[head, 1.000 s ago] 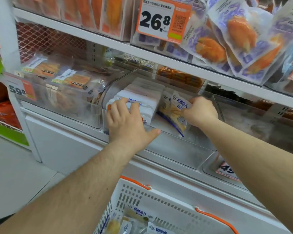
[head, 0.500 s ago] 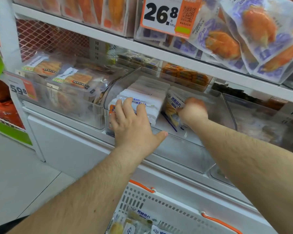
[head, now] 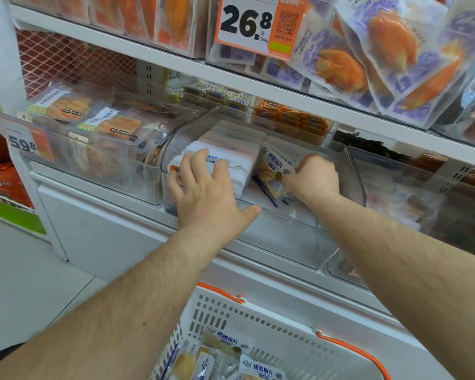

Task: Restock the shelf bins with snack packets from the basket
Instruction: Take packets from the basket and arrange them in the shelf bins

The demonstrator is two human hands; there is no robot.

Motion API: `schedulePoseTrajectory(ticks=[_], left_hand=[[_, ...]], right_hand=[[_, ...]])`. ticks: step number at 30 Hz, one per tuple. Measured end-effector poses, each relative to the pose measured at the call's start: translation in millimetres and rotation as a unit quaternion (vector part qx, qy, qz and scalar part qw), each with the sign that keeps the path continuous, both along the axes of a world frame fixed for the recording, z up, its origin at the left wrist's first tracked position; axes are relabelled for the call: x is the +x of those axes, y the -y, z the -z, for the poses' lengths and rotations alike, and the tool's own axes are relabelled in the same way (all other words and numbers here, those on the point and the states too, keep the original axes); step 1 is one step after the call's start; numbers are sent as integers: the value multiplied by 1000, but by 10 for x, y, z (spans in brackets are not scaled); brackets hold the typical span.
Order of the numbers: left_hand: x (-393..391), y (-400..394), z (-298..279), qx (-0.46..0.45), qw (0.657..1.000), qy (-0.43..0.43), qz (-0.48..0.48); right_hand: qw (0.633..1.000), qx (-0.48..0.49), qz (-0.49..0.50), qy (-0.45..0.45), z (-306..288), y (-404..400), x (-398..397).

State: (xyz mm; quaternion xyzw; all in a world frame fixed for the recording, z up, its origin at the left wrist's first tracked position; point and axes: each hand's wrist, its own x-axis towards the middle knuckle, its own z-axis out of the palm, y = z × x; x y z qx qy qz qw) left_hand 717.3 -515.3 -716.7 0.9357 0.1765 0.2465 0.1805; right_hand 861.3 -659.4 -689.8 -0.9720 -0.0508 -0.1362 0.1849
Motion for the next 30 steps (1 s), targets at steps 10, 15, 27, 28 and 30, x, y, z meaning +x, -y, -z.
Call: schedulePoseTrajectory(ticks=[10, 15, 27, 28, 30], left_hand=[[-352, 298, -41, -33, 975, -43, 216], [-475, 351, 191, -43, 937, -204, 280], [-584, 383, 755, 38, 814, -476, 332], [-583, 399, 787, 50, 804, -488, 336], [-562, 428, 872, 72, 785, -506, 350]], right_hand=[[967, 214, -73, 116, -85, 277, -1098], [956, 256, -120, 72, 296, 358, -1538], [968, 141, -120, -171, 1563, 628, -1801], [964, 106, -124, -210, 1710, 660, -1809], [942, 25, -148, -301, 2017, 725, -1834]])
